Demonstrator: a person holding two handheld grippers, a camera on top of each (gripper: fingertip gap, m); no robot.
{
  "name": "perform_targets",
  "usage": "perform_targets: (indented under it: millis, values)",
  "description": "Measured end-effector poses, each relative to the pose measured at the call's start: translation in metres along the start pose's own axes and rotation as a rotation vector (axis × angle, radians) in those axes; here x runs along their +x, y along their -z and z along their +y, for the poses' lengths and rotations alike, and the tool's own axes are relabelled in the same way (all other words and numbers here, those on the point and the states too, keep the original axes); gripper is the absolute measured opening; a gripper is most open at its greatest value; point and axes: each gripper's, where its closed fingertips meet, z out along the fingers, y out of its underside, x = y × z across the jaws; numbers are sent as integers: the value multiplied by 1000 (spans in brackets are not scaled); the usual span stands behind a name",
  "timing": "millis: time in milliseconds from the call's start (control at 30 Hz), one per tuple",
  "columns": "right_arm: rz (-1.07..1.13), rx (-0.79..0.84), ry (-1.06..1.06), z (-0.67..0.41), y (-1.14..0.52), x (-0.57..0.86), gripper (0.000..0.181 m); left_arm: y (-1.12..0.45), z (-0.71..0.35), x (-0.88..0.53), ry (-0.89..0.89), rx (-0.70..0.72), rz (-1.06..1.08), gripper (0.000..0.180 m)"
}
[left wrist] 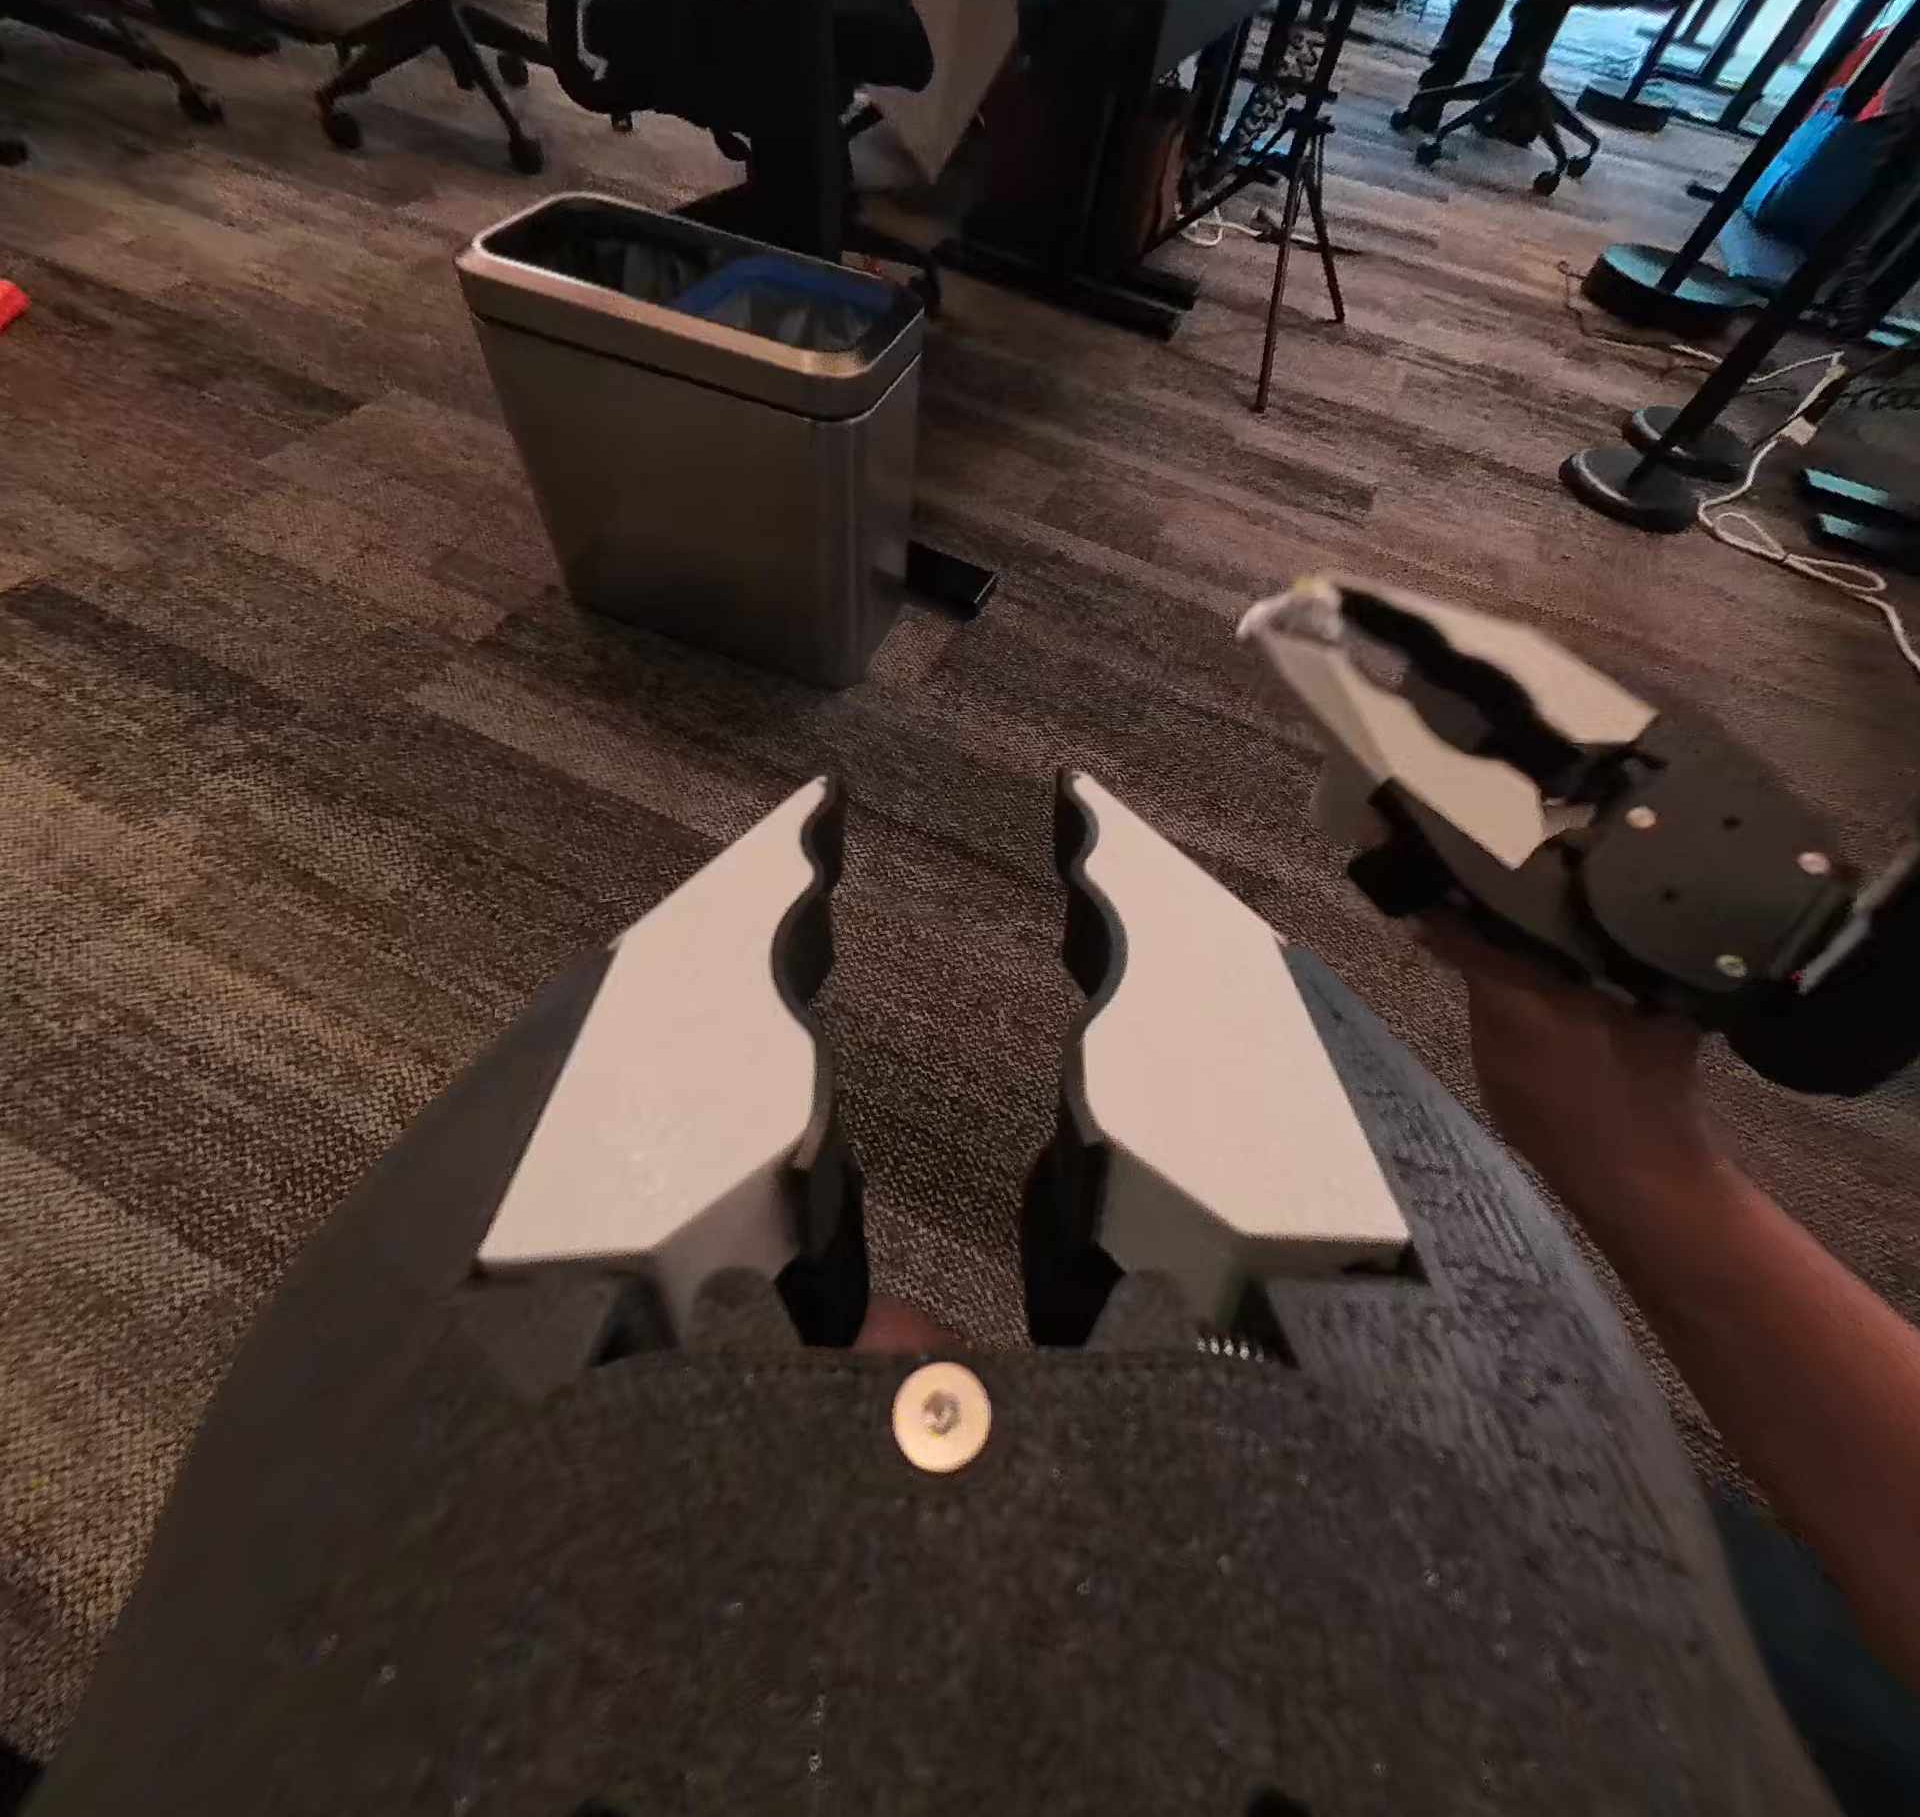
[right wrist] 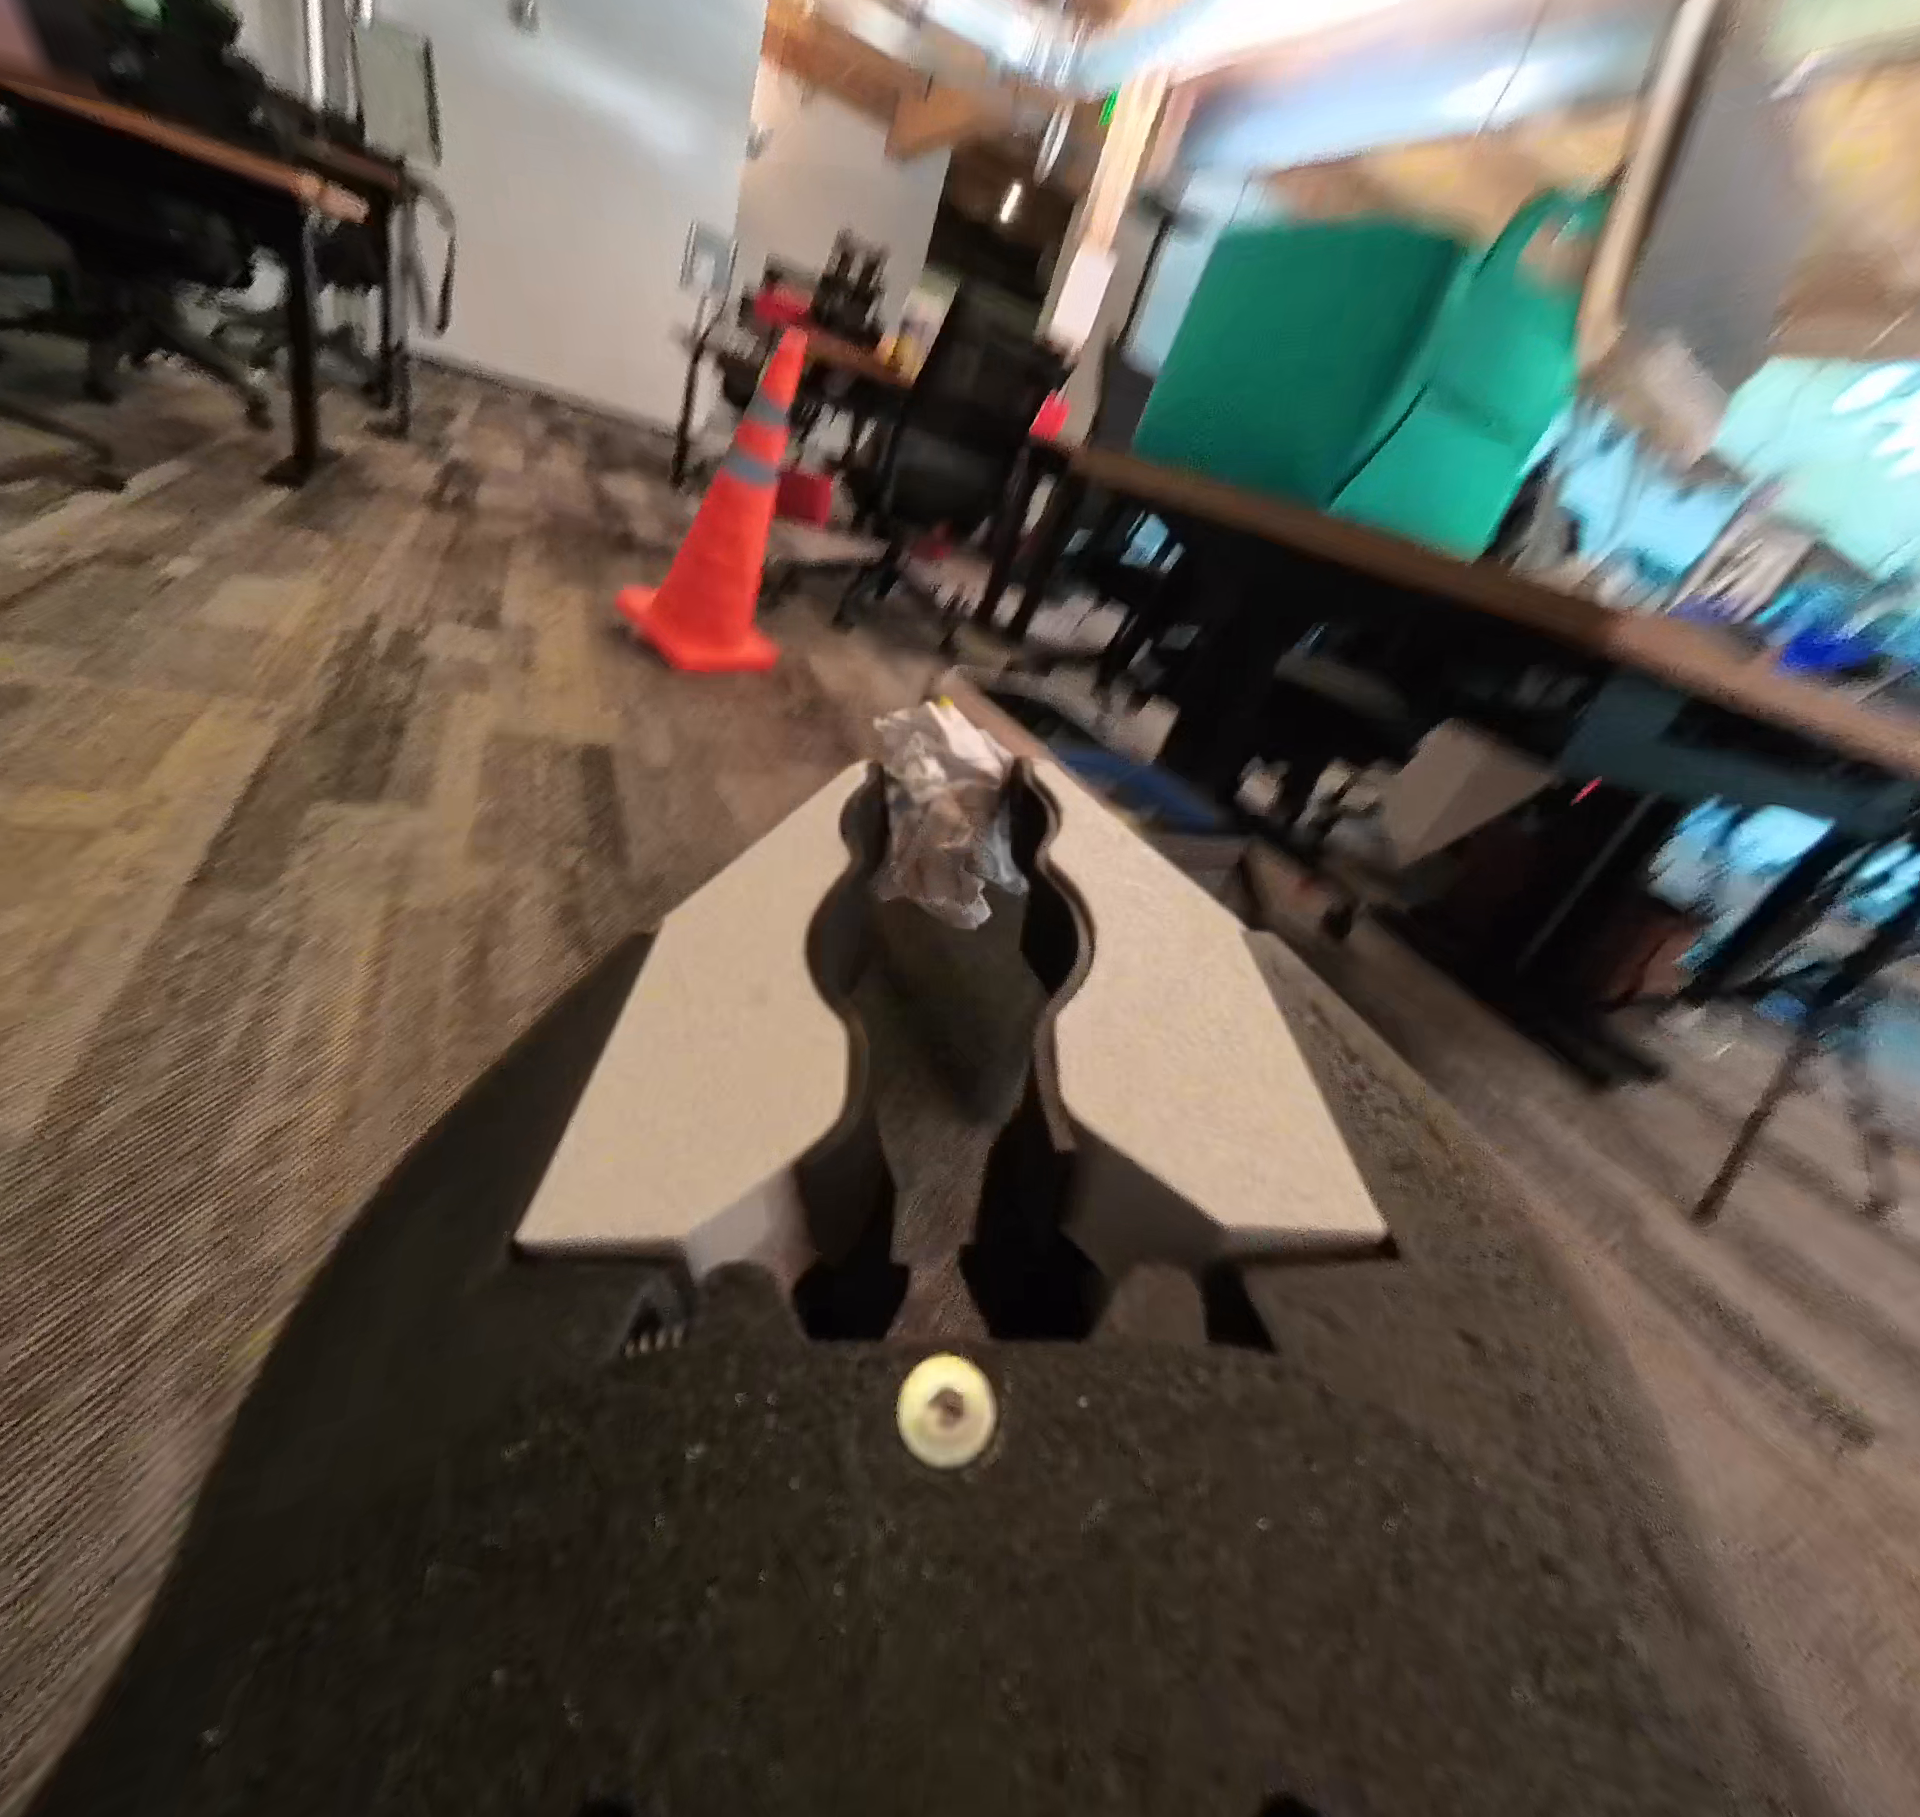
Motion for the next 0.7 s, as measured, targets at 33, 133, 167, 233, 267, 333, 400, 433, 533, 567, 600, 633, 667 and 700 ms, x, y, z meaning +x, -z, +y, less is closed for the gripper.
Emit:
perform_targets:
  millis: [33, 133, 167, 233, 267, 333, 400, 433, 533, 567, 600, 633, 667, 700]
  values:
    - [61, 94, 60, -26, 4, 9, 22, 0, 1, -1, -9, 12, -2, 41]
    - [210, 461, 277, -156, 50, 20, 22, 16, -9, 0, -39, 87, -20, 41]
    - [256, 591, 318, -206, 79, 20, 21, 22, -10, 5, -54, 102, -15, 41]
    - [239, 804, 360, -290, 135, 10, 21, 33, -15, 13, -88, 116, -29, 41]
    - [237, 878, 367, -322, 159, 8, 21, 39, -19, 18, -102, 123, -29, 41]
    - [250, 1017, 365, -370, 198, 7, 21, 52, -27, 27, -115, 139, -23, 41]
    - [270, 1087, 361, -395, 212, 12, 21, 63, -32, 32, -101, 149, -6, 41]
    - [273, 1109, 355, -402, 212, 16, 21, 67, -35, 34, -83, 151, 7, 41]
    - [240, 1012, 279, -402, 154, 38, 21, 78, -43, 32, -49, 172, 14, 41]
    - [235, 914, 229, -391, 110, 56, 20, 80, -42, 31, -64, 173, 2, 41]
    - [231, 758, 165, -369, 49, 78, 21, 80, -42, 29, -78, 173, -14, 41]
    - [181, 549, 69, -334, -25, 99, 22, 81, -41, 27, -84, 174, -27, 41]
    - [95, 288, -55, -282, -102, 112, 46, 80, -40, 28, -84, 172, -28, 41]
    - [23, 22, -152, -223, -162, 121, 86, 79, -38, 30, -83, 165, -23, 41]
